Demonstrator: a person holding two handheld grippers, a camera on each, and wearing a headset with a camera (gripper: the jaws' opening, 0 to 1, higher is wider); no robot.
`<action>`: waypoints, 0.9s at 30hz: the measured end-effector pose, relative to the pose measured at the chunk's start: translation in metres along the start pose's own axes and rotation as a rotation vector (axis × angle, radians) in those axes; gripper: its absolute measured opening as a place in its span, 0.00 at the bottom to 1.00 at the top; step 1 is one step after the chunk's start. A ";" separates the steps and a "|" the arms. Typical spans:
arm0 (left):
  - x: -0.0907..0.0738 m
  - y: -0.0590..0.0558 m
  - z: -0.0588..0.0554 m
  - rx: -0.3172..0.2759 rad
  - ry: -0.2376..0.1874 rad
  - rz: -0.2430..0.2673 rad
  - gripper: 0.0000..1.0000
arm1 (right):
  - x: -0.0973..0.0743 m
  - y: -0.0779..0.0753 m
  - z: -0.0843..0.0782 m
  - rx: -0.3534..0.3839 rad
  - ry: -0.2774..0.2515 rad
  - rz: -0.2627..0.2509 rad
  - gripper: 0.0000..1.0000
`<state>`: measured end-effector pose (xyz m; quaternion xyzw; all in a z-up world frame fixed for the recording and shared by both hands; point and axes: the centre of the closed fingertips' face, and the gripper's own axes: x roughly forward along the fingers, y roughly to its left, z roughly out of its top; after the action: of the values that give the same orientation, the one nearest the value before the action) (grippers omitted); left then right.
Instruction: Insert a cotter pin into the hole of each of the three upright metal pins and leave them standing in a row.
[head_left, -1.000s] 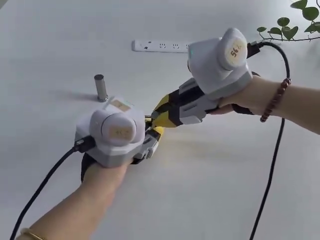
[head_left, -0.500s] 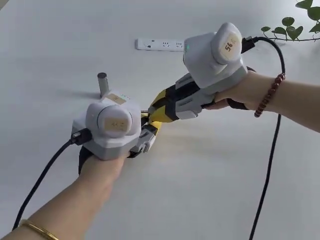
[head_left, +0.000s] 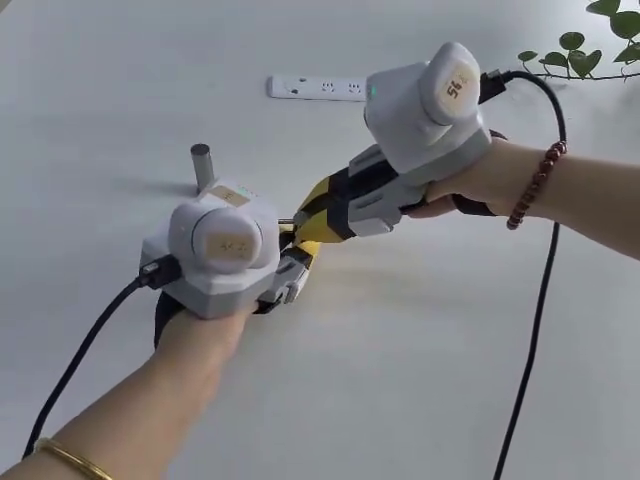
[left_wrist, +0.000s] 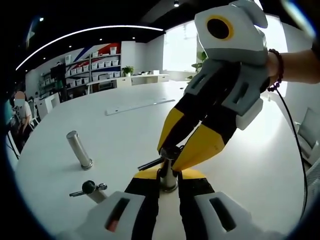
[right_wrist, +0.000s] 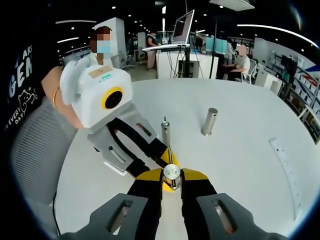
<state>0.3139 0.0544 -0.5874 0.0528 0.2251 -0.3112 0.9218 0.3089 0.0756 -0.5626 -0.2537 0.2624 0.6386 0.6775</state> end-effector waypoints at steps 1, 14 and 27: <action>-0.001 0.000 0.000 0.003 0.001 0.004 0.13 | 0.000 0.000 -0.001 0.003 -0.002 -0.002 0.08; -0.013 -0.005 -0.001 0.031 0.019 0.009 0.18 | 0.000 0.000 0.000 0.008 -0.005 0.008 0.09; -0.024 -0.008 -0.001 0.011 0.019 0.003 0.21 | -0.013 0.000 0.022 0.228 -0.163 0.027 0.24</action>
<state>0.2912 0.0613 -0.5771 0.0610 0.2323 -0.3104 0.9198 0.3091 0.0809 -0.5372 -0.1185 0.2809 0.6322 0.7123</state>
